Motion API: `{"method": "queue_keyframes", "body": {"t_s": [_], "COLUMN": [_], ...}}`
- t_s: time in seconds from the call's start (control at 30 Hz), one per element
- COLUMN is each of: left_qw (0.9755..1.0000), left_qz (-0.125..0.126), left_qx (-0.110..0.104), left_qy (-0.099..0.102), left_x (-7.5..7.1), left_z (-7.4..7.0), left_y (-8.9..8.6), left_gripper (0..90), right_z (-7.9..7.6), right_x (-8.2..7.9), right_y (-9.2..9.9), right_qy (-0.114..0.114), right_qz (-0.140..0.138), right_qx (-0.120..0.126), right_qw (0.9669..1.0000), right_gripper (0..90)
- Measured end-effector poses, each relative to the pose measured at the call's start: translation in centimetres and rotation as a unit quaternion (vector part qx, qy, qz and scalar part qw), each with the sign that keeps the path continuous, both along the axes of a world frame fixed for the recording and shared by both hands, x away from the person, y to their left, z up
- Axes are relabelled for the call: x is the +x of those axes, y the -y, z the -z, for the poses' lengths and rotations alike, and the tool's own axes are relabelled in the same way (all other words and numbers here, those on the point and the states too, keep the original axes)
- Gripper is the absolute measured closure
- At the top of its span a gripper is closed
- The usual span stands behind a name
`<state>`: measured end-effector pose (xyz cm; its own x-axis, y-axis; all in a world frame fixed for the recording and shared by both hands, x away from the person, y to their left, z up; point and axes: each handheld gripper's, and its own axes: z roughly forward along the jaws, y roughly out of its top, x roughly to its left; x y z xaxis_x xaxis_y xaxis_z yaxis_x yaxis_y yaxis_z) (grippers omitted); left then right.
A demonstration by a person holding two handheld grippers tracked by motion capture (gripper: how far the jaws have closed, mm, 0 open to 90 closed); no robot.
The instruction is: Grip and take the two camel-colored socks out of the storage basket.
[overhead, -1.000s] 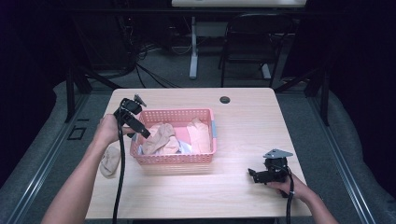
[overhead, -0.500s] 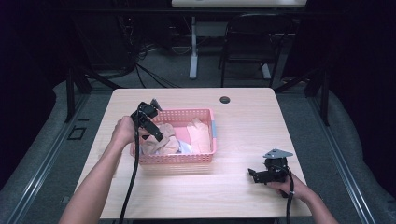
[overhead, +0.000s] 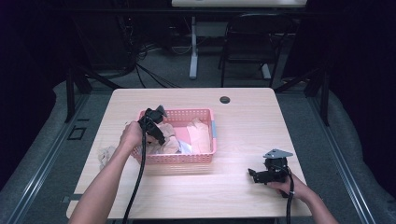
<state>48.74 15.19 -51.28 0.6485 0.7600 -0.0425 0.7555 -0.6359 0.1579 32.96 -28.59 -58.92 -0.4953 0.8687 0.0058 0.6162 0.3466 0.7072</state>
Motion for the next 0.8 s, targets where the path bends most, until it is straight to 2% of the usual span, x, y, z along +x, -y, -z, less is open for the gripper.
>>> {"method": "queue_keyframes", "body": {"t_s": [0.03,0.17,0.27,0.3,0.43,0.53,0.6,0.63,0.67,0.73,0.8], "left_qw": [1.0,0.9998,0.9991,0.999,0.9991,0.9989,0.9989,0.999,0.9991,0.9992,0.9994], "left_qz": [0.001,-0.003,-0.012,-0.016,-0.024,-0.03,-0.031,-0.031,-0.03,-0.029,-0.024], "left_qx": [0.008,0.017,0.04,0.04,0.03,0.031,0.029,0.028,0.028,0.024,0.023], "left_qy": [-0.002,-0.011,-0.012,-0.014,-0.018,-0.02,-0.018,-0.017,-0.014,-0.013,-0.009], "left_x": [0.0,0.1,0.1,0.1,0.1,0.1,0.1,0.1,0.1,0.1,-0.1], "left_z": [0.1,0.8,1.3,1.4,1.7,1.8,1.8,1.8,1.7,1.6,1.4], "left_y": [0.1,0.0,0.1,0.0,-0.1,-0.2,-0.3,-0.3,-0.3,-0.4,-0.4], "left_gripper": [41.5,44.2,48.1,48.1,60.3,66.0,70.0,75.3,75.3,82.3,84.7], "right_z": [0.0,0.0,0.0,0.0,0.0,0.0,0.0,0.0,0.0,0.0,0.0], "right_x": [0.0,0.0,0.0,0.0,0.0,0.0,0.0,0.0,0.0,0.0,0.0], "right_y": [0.0,0.0,0.0,0.0,0.0,0.0,0.0,0.0,0.0,0.0,0.0], "right_qy": [0.0,0.0,0.0,0.0,0.0,0.0,0.0,0.0,0.0,0.0,0.0], "right_qz": [0.0,0.0,0.0,0.0,0.0,0.0,0.0,0.0,0.0,0.0,0.0], "right_qx": [0.0,0.0,0.0,0.0,0.0,0.0,0.0,0.0,0.0,0.0,0.0], "right_qw": [1.0,1.0,1.0,1.0,1.0,1.0,1.0,1.0,1.0,1.0,1.0], "right_gripper": [0.0,0.0,0.0,0.0,0.0,0.0,0.0,0.0,0.0,0.0,0.0]}}
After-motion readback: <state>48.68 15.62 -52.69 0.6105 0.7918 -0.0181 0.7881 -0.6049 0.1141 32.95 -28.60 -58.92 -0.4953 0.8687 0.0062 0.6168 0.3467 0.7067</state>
